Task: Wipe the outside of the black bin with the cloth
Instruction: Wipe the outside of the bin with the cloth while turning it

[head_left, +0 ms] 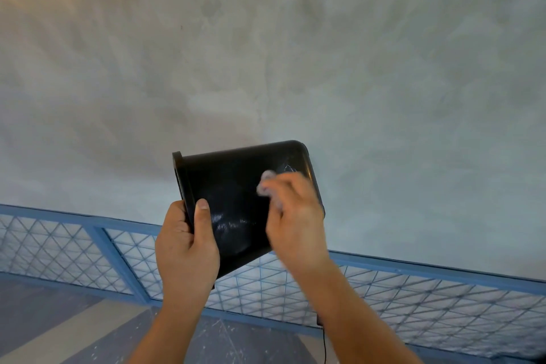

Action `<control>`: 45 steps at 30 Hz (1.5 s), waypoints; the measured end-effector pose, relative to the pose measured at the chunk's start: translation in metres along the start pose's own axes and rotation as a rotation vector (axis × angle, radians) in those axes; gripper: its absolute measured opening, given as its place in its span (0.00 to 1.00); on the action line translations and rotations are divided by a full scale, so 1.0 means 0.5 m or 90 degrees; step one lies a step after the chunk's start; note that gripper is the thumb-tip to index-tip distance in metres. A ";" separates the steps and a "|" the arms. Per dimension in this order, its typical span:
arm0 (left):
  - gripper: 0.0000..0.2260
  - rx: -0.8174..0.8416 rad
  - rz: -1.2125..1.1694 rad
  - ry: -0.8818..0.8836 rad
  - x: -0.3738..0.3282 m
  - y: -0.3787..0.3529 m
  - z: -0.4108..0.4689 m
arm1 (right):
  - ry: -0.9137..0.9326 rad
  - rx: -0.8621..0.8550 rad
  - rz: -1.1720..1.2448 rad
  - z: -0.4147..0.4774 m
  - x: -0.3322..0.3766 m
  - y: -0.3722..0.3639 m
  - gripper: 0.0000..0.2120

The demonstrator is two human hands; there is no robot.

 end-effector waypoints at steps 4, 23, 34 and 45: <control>0.11 -0.002 0.015 -0.019 -0.010 0.007 0.005 | -0.051 -0.096 -0.023 0.066 -0.077 0.042 0.12; 0.13 0.019 -0.020 -0.007 -0.019 0.017 0.019 | 0.109 0.025 -0.007 0.003 0.079 -0.007 0.19; 0.12 0.036 -0.003 -0.063 -0.033 0.012 0.019 | 0.104 0.016 0.052 0.009 0.146 -0.045 0.20; 0.14 0.073 0.030 -0.081 -0.017 0.023 0.028 | 0.167 0.063 0.076 -0.019 0.132 -0.071 0.20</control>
Point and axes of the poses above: each hand's wrist, its own z-axis towards the middle knuckle, its own y-axis out of the back of the hand, x = y × z, the point moved 6 cm from there along z, towards the middle knuckle, and after that the axes turned 1 degree about -x, right-handed, at the moved point
